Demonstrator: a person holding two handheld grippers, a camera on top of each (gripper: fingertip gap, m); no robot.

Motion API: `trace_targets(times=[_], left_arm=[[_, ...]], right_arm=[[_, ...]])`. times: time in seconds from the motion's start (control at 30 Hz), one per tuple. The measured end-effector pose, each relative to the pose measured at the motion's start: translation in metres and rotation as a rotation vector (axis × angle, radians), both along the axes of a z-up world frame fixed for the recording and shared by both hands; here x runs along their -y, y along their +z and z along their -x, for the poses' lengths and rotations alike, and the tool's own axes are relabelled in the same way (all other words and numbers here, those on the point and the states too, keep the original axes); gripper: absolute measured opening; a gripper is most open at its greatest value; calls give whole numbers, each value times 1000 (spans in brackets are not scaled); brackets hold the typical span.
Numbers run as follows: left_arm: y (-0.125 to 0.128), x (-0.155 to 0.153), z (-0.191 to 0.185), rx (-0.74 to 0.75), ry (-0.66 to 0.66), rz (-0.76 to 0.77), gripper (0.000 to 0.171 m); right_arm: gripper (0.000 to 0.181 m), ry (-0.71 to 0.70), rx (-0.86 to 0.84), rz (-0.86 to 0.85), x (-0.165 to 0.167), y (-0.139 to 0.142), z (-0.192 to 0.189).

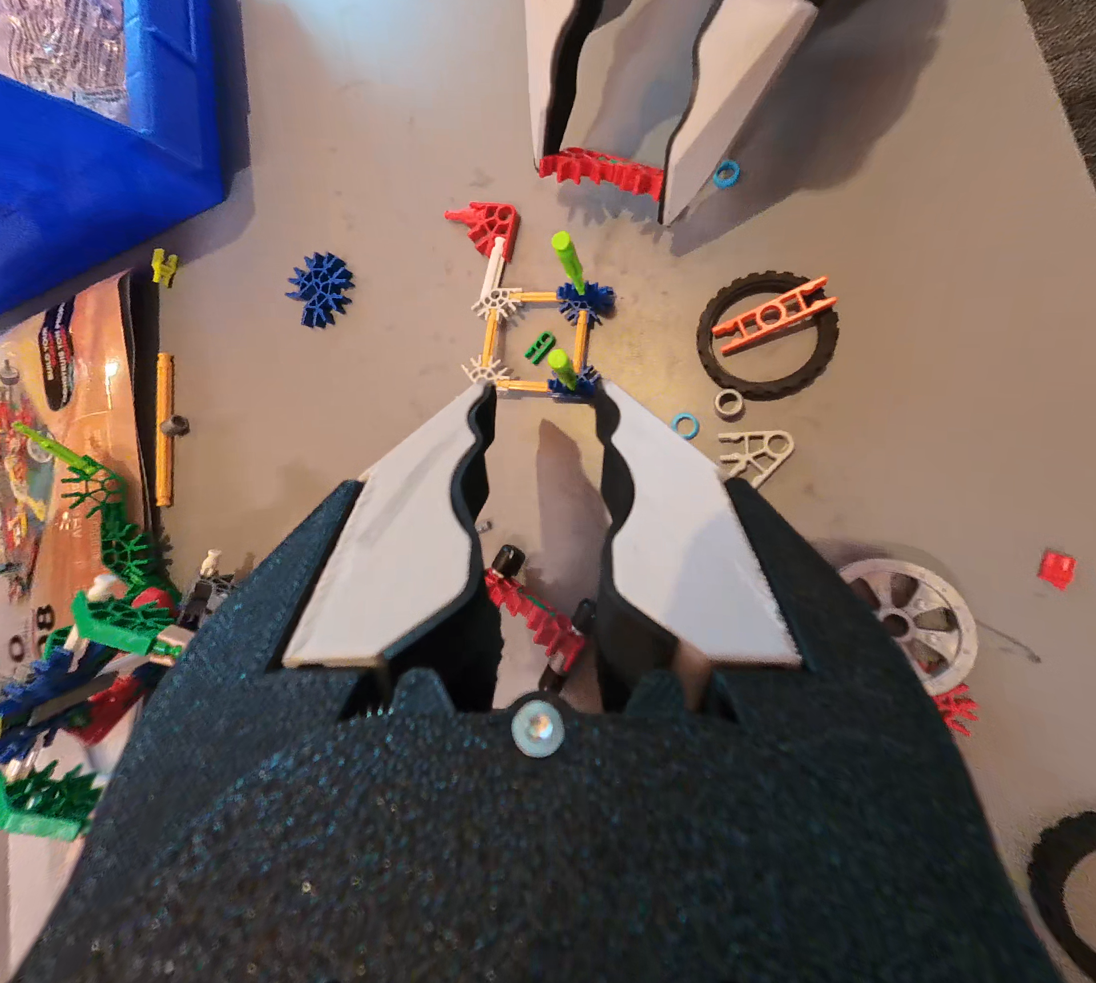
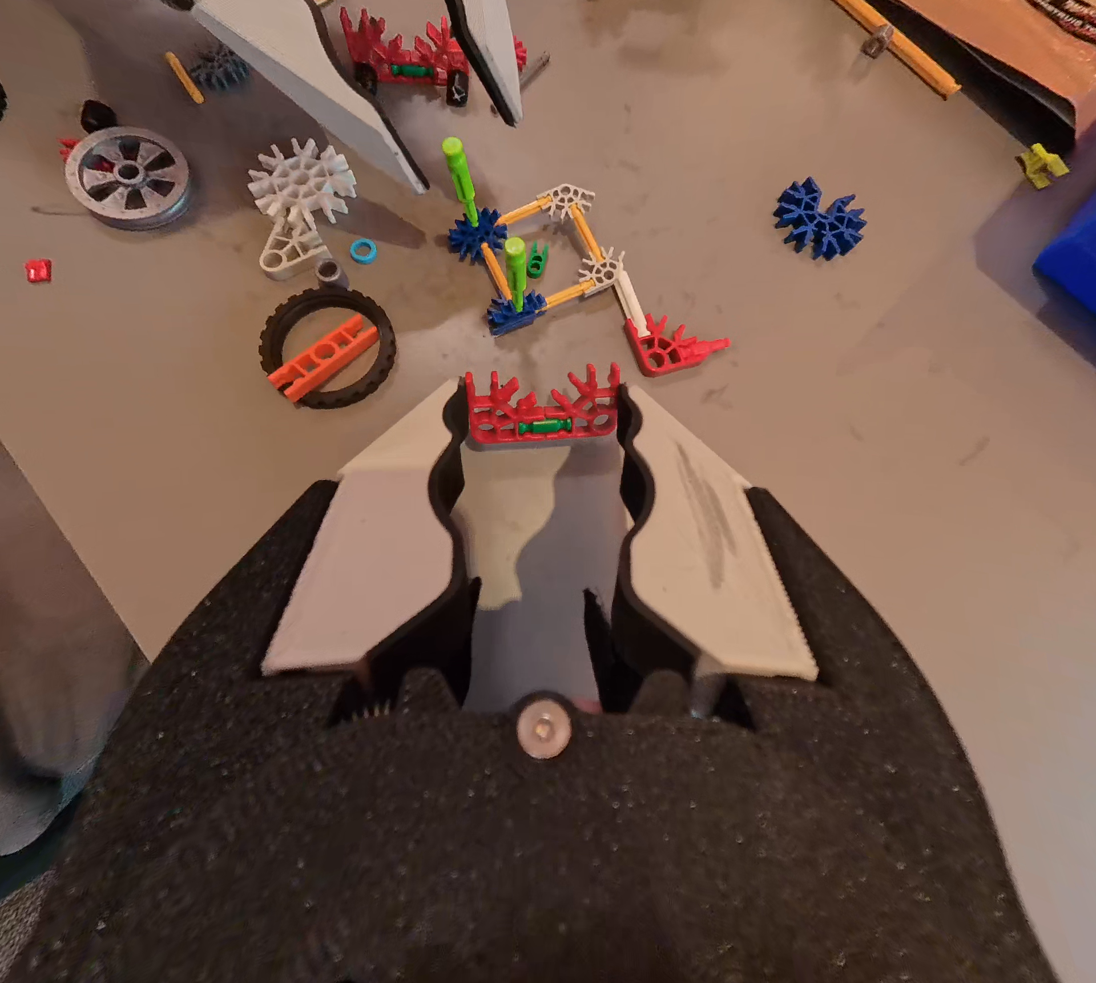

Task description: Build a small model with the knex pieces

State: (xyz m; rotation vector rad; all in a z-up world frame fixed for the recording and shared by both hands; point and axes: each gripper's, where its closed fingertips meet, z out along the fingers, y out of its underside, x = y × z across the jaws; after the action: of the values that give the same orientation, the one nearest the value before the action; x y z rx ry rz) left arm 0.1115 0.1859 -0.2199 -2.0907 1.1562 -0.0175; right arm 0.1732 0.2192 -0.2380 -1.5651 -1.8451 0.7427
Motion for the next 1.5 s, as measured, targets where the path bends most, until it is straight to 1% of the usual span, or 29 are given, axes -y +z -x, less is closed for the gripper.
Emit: trace_targets(times=[0.2,0.3,0.4,0.53,0.63,0.7,0.8,0.83,0.87,0.93,0.97,1.0,1.07,1.13,1.17,1.2,1.33,1.4,1.5], left_arm=[[-3,-3,-4,-13,-13,-1,29],[0,-4,-2,-22,-6,-15,33],[3,-3,-3,0,-13,-8,33],[6,0,-5,60,-53,20,33],[-1,-2,-5,76,-45,42,24],[-5,-3,-8,69,-49,28,19],[-11,-5,-8,40,-34,6,5],[-11,-4,-11,55,-39,10,4],[-11,-4,-13,62,-37,8,3],[-11,-5,-13,61,-21,4,3],[-10,-6,-14,64,-6,-3,3],[-9,-7,-15,62,9,-12,3],[-11,-7,-17,56,19,-7,4],[-9,-7,-18,70,42,-6,20],[-7,-7,-18,76,52,-6,30],[-4,-7,-15,78,68,-15,34],[23,-5,-2,97,157,-99,34],[39,3,-5,125,178,-127,31],[57,16,-22,244,188,-132,28]], right_arm=[[49,-5,41,-15,-1,-8,-1],[49,-5,81,-21,-1,-14,-6],[50,6,90,-26,-1,-14,-10],[58,5,97,-16,-3,-13,-15],[56,10,34,26,-2,3,-10],[49,40,-9,61,5,16,-5],[48,46,36,14,2,13,-5],[49,45,71,-6,-1,8,-7],[55,47,113,-22,-3,1,-10],[73,62,180,-33,-3,-9,-16],[74,61,195,-38,-4,-11,-16],[71,67,205,-37,-3,-13,-17],[58,73,210,-44,-3,-13,-15],[48,79,228,-31,-1,-15,-14],[48,78,227,-24,-1,-15,-13],[48,78,228,-22,-1,-15,-13],[48,51,176,-31,-3,-10,-11],[48,24,97,-61,-2,3,-9],[48,21,-96,-131,12,37,-3]])
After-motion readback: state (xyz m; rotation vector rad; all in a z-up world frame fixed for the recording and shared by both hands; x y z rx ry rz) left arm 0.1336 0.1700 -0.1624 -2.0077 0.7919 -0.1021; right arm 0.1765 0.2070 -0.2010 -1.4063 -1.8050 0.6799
